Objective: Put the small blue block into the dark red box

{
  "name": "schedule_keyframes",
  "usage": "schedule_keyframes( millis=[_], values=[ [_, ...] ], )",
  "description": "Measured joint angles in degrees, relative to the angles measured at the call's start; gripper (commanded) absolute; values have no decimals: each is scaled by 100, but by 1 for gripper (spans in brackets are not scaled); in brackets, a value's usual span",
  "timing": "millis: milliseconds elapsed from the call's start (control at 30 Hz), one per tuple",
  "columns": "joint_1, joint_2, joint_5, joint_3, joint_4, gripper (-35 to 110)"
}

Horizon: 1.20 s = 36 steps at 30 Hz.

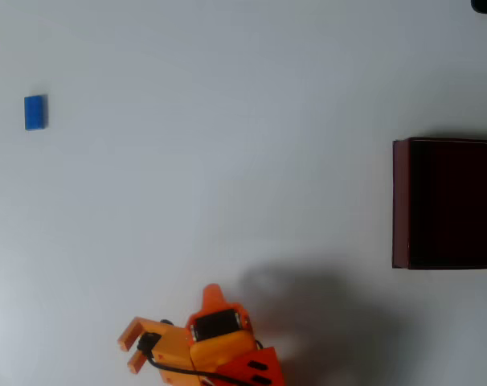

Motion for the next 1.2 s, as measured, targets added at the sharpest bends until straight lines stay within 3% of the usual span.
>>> schedule_keyframes(
  millis=[800,1067,1200],
  values=[
    [-97,-9,237,0,-70,2],
    [-431,-53,2259,-457,-123,8],
    [-132,-976,3164,-1345,316,10]
  ],
)
